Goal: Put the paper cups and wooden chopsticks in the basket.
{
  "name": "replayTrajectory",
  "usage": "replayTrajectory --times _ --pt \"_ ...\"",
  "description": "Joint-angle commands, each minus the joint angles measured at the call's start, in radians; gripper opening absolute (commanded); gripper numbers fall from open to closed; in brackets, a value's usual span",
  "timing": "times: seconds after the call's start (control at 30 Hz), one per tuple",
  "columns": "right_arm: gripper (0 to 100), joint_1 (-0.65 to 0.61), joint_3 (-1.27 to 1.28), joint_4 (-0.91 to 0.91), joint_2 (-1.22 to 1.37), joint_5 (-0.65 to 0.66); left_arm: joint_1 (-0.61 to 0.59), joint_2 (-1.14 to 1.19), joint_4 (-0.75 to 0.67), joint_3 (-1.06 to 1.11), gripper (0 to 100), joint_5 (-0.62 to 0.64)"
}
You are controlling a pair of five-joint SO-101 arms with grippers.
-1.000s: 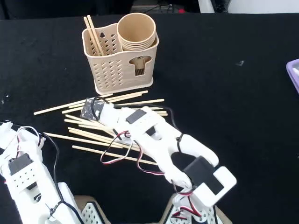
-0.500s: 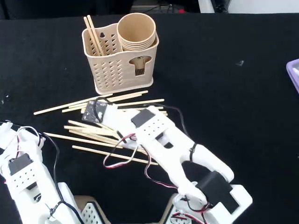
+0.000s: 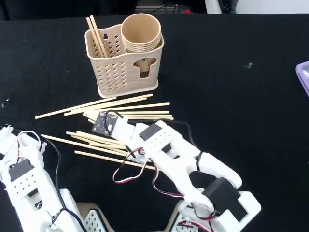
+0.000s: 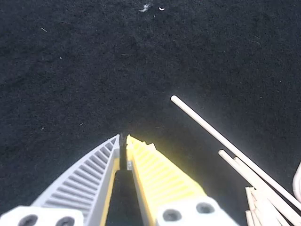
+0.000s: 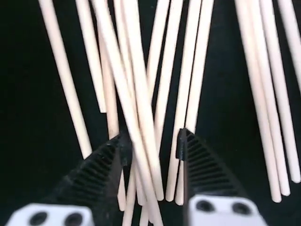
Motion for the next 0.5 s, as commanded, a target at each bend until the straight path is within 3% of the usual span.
replayTrajectory --times 0.0,0.47 --pt "16.2 -0.052 -0.054 -0.018 -0.042 -0.015 -0.001 -0.018 -0.003 -0.059 3 0.008" --pt "16.2 -0.115 -0.071 -0.018 -0.039 -0.009 -0.002 -0.018 -0.003 -0.059 3 0.008"
